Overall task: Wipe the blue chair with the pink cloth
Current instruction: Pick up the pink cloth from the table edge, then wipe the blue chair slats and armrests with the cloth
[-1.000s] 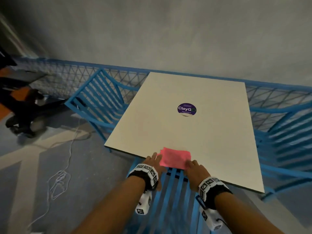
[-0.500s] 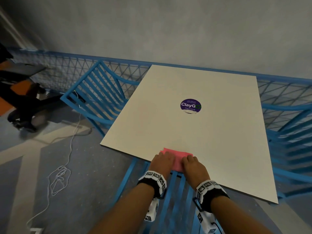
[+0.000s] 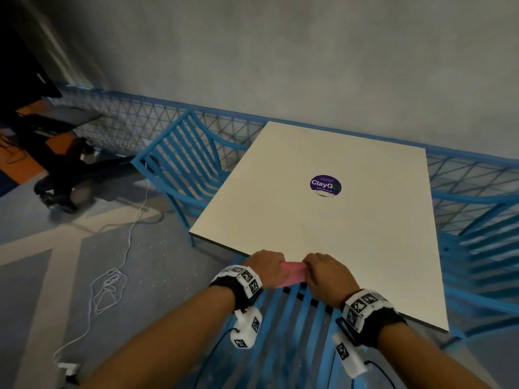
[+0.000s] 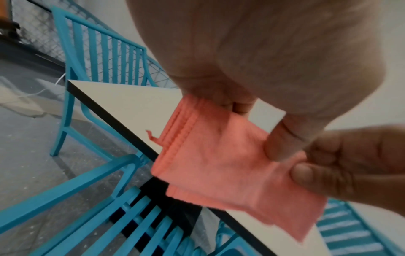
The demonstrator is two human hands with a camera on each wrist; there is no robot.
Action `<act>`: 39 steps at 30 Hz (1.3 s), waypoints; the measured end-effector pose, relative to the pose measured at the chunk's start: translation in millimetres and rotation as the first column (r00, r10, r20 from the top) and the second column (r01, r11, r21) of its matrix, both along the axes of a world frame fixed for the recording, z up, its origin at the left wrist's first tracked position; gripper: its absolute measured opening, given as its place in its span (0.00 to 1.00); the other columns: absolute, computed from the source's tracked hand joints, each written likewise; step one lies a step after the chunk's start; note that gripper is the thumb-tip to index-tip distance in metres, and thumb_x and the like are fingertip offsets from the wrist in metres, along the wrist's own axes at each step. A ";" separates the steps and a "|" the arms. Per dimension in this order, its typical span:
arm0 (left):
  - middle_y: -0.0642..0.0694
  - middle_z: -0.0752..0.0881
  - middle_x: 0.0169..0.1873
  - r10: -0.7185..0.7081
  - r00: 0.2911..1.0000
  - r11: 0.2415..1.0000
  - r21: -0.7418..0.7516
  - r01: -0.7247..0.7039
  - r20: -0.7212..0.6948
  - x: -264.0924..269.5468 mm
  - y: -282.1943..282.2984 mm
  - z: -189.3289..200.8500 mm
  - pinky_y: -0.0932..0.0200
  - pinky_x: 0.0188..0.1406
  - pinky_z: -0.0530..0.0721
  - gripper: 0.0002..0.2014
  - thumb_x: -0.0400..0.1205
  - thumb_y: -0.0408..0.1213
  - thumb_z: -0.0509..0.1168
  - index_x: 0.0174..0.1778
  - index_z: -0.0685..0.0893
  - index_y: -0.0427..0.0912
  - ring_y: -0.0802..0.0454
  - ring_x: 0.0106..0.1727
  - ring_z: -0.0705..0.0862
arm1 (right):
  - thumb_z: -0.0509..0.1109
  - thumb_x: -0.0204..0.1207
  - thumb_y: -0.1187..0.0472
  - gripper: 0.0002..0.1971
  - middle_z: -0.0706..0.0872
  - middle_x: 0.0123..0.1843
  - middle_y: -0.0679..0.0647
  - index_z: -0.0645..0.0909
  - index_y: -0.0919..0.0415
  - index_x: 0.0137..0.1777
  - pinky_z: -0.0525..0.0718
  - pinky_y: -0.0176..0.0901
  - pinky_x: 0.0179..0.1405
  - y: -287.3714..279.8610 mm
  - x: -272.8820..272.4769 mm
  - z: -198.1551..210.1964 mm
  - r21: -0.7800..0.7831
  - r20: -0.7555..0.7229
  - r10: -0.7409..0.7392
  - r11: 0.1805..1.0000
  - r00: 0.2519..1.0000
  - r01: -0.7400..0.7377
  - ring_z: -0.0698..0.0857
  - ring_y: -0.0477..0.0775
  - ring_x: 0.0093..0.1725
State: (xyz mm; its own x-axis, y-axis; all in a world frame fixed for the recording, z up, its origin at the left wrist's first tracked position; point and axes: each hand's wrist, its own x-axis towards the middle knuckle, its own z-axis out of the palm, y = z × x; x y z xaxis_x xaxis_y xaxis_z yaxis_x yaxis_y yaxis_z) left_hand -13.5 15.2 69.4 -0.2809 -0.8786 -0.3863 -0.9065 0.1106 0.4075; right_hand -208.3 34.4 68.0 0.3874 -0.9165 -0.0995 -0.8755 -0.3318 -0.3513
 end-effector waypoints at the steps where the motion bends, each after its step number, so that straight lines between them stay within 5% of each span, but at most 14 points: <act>1: 0.43 0.89 0.44 0.035 0.996 0.999 0.040 -0.032 -0.082 12.6 9.8 10.2 0.52 0.42 0.83 0.15 0.79 0.49 0.63 0.51 0.85 0.41 0.38 0.46 0.88 | 0.62 0.76 0.57 0.11 0.88 0.48 0.55 0.81 0.57 0.55 0.84 0.51 0.43 9.2 5.0 14.2 0.060 0.030 0.020 0.998 0.999 -0.022 0.85 0.58 0.46; 3: 0.50 0.88 0.43 0.045 0.980 0.995 0.091 -0.028 -0.194 35.0 29.6 28.0 0.54 0.41 0.82 0.21 0.76 0.60 0.71 0.56 0.83 0.49 0.44 0.45 0.88 | 0.63 0.77 0.57 0.11 0.89 0.50 0.55 0.82 0.55 0.56 0.85 0.52 0.46 25.8 13.6 39.3 0.166 0.092 0.038 0.985 0.995 -0.053 0.86 0.57 0.47; 5: 0.54 0.88 0.55 -0.047 0.972 0.988 0.131 0.079 -0.230 56.4 57.4 45.3 0.58 0.47 0.84 0.33 0.73 0.71 0.73 0.70 0.80 0.57 0.55 0.49 0.86 | 0.63 0.79 0.57 0.09 0.90 0.50 0.53 0.82 0.54 0.55 0.84 0.49 0.46 47.5 27.2 62.0 0.206 0.143 0.041 0.976 0.989 -0.071 0.85 0.54 0.45; 7: 0.52 0.89 0.61 -0.113 0.954 0.979 0.131 0.154 -0.276 74.8 88.1 56.8 0.60 0.49 0.83 0.31 0.77 0.68 0.71 0.75 0.80 0.60 0.58 0.50 0.85 | 0.63 0.80 0.56 0.06 0.89 0.46 0.51 0.82 0.50 0.48 0.83 0.46 0.42 71.2 45.3 82.0 0.247 0.143 0.096 0.960 0.985 -0.130 0.85 0.52 0.43; 9: 0.45 0.90 0.43 -0.169 0.944 0.977 0.080 0.199 -0.284 89.4 114.8 61.9 0.61 0.37 0.78 0.20 0.84 0.61 0.68 0.62 0.88 0.50 0.59 0.35 0.81 | 0.62 0.80 0.56 0.07 0.85 0.40 0.46 0.78 0.46 0.41 0.78 0.38 0.35 93.7 63.3 96.5 0.288 0.101 0.187 0.935 0.977 -0.208 0.82 0.47 0.38; 11: 0.50 0.83 0.34 -0.179 0.939 0.978 0.050 0.202 -0.295 104.3 140.0 63.2 0.64 0.31 0.73 0.18 0.86 0.56 0.68 0.53 0.89 0.43 0.66 0.26 0.74 | 0.63 0.79 0.56 0.06 0.83 0.40 0.45 0.81 0.49 0.44 0.74 0.37 0.35 113.8 79.8 106.1 0.298 0.065 0.241 0.921 0.968 -0.250 0.81 0.47 0.38; 14: 0.60 0.87 0.46 -0.131 0.905 0.978 0.095 0.184 -0.405 126.3 177.1 66.1 0.80 0.37 0.77 0.19 0.85 0.51 0.72 0.70 0.85 0.50 0.79 0.35 0.82 | 0.63 0.77 0.58 0.06 0.86 0.41 0.50 0.80 0.51 0.40 0.75 0.41 0.37 140.5 104.5 113.3 0.310 0.058 0.275 0.909 0.960 -0.279 0.82 0.49 0.38; 17: 0.51 0.87 0.42 -0.100 0.916 0.975 0.147 0.169 -0.389 150.4 203.8 60.7 0.74 0.35 0.79 0.11 0.87 0.47 0.70 0.58 0.88 0.44 0.69 0.31 0.80 | 0.65 0.77 0.57 0.06 0.88 0.45 0.50 0.84 0.53 0.46 0.79 0.43 0.42 165.0 131.1 113.8 0.288 0.042 0.290 0.913 0.956 -0.289 0.82 0.48 0.42; 21: 0.45 0.82 0.35 -0.038 0.961 0.982 0.168 0.087 -0.274 185.2 222.6 55.0 0.59 0.35 0.72 0.19 0.86 0.49 0.70 0.48 0.87 0.33 0.56 0.34 0.76 | 0.71 0.75 0.52 0.10 0.90 0.48 0.51 0.86 0.55 0.52 0.84 0.49 0.49 192.1 157.0 108.5 0.274 0.073 0.225 0.932 0.972 -0.237 0.85 0.50 0.47; 25: 0.37 0.91 0.48 0.024 0.999 0.999 0.048 -0.022 -0.039 220.4 229.6 55.9 0.54 0.44 0.78 0.21 0.84 0.53 0.64 0.54 0.90 0.37 0.42 0.47 0.87 | 0.72 0.75 0.48 0.15 0.90 0.51 0.47 0.84 0.54 0.58 0.87 0.51 0.51 219.8 163.3 97.9 0.321 0.071 0.141 0.934 0.987 -0.157 0.86 0.49 0.48; 29: 0.33 0.91 0.59 0.220 0.974 0.975 -0.043 -0.218 0.045 250.9 241.1 24.7 0.45 0.57 0.86 0.22 0.83 0.51 0.61 0.64 0.88 0.42 0.33 0.58 0.89 | 0.68 0.76 0.44 0.15 0.90 0.38 0.50 0.86 0.56 0.40 0.89 0.53 0.42 244.0 155.4 84.5 0.327 0.017 0.101 0.939 0.995 -0.101 0.87 0.48 0.37; 33: 0.28 0.89 0.60 0.293 0.954 0.956 0.007 -0.294 0.057 241.7 267.6 -27.6 0.45 0.56 0.83 0.24 0.85 0.51 0.55 0.65 0.82 0.35 0.29 0.60 0.87 | 0.66 0.75 0.61 0.07 0.91 0.47 0.51 0.87 0.54 0.47 0.90 0.52 0.46 265.9 144.4 71.4 0.357 -0.023 0.057 0.933 0.998 -0.045 0.88 0.51 0.45; 35: 0.29 0.89 0.61 0.283 0.956 0.957 0.042 -0.286 0.071 226.2 285.1 -45.9 0.45 0.58 0.82 0.19 0.88 0.46 0.57 0.65 0.82 0.36 0.30 0.62 0.87 | 0.64 0.72 0.70 0.21 0.87 0.58 0.47 0.84 0.50 0.61 0.87 0.47 0.55 273.5 138.5 66.7 0.414 -0.031 0.045 0.910 0.998 -0.029 0.85 0.51 0.57; 39: 0.43 0.92 0.60 0.283 0.959 0.959 -0.009 -0.283 -0.006 197.7 307.4 -79.1 0.47 0.67 0.77 0.24 0.84 0.54 0.51 0.60 0.88 0.46 0.41 0.63 0.88 | 0.67 0.73 0.64 0.24 0.84 0.68 0.47 0.78 0.48 0.70 0.83 0.48 0.63 284.8 126.6 57.6 0.407 -0.058 -0.004 0.913 0.998 0.027 0.83 0.50 0.66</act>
State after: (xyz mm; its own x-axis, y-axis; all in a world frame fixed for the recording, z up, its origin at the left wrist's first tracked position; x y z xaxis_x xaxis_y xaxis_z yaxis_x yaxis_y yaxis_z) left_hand 184.2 322.5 -9.7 -0.0217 -0.9259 -0.3771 -0.8995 -0.1466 0.4117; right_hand -81.7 319.3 125.6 0.3568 -0.7975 -0.4865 -0.9011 -0.1565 -0.4043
